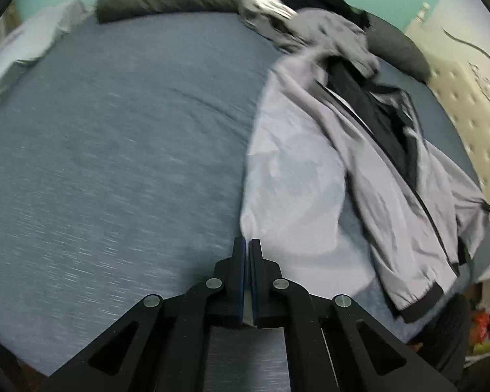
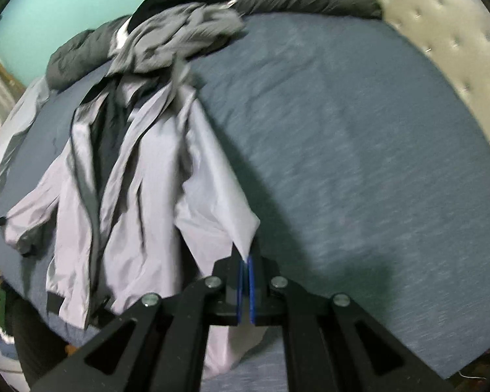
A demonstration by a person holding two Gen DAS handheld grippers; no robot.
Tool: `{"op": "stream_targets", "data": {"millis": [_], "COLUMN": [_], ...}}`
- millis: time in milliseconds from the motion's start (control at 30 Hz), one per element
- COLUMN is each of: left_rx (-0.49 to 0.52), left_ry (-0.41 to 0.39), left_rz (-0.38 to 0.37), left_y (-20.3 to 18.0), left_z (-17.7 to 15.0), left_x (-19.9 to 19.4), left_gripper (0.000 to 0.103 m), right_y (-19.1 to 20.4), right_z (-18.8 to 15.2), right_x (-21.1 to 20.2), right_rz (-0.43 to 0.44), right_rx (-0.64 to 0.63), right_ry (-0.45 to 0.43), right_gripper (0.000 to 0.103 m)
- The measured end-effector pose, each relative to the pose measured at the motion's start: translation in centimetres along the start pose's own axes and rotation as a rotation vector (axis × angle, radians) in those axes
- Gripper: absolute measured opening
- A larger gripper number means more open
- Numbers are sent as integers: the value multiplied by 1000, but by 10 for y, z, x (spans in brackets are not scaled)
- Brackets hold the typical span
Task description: Fold clothes
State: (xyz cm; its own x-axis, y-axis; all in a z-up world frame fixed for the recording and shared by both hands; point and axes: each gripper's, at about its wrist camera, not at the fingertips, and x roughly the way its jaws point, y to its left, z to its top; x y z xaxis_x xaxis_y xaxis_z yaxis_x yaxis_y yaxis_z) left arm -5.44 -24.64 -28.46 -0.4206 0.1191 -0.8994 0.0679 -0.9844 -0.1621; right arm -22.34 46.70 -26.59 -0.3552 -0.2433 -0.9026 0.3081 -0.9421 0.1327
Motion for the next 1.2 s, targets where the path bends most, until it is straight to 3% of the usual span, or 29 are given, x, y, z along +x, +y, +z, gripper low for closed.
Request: {"op": "stream_targets", "data": {"millis": [167,533,600,700,733,800,867,933,1000,1100,1200], "left_rx": [-30,-127,-156,-175,-181,-190,-150,-103,-66,-48,-30], "left_ry": [-25,-60,-71,-74,-75,-78,-81,-68,-45,17,114], "left_rz": [112,284,323,393,416,454,440,378,255,59,-81], "left_y": [40,129,141,144,145,146,127,99,65,9,-45], "left_z": [31,91,102,106,107,109,104,98,84,54,21], "left_x": [-15,-37,-36,-32,-31,-29,-25,-16,-5,18,48], "left_gripper": [1,1,2,12,18,39,47,49,53,59,59], "right_y": [-30,-107,-107,-107,-107,-107,-107,-106,-106,-82,-49], "right_z": [31,94,93,91,90,89,87,86,84,60,27], "right_x": [-17,-28,-25,-20,-19,-16,-12,-9,-6,6,23], "right_rz": [-88,-344,-339,-327,-324,-316,-309,-301,-294,-72,83], "right_rx": [18,63,79,104,112,129,145,162,178,177,155], "right_ry": [-45,-79,-84,-92,-95,-100,-105,-111,-116,-48,35], "right_gripper": [2,2,2,3,9,20,45,49,50,53,54]}}
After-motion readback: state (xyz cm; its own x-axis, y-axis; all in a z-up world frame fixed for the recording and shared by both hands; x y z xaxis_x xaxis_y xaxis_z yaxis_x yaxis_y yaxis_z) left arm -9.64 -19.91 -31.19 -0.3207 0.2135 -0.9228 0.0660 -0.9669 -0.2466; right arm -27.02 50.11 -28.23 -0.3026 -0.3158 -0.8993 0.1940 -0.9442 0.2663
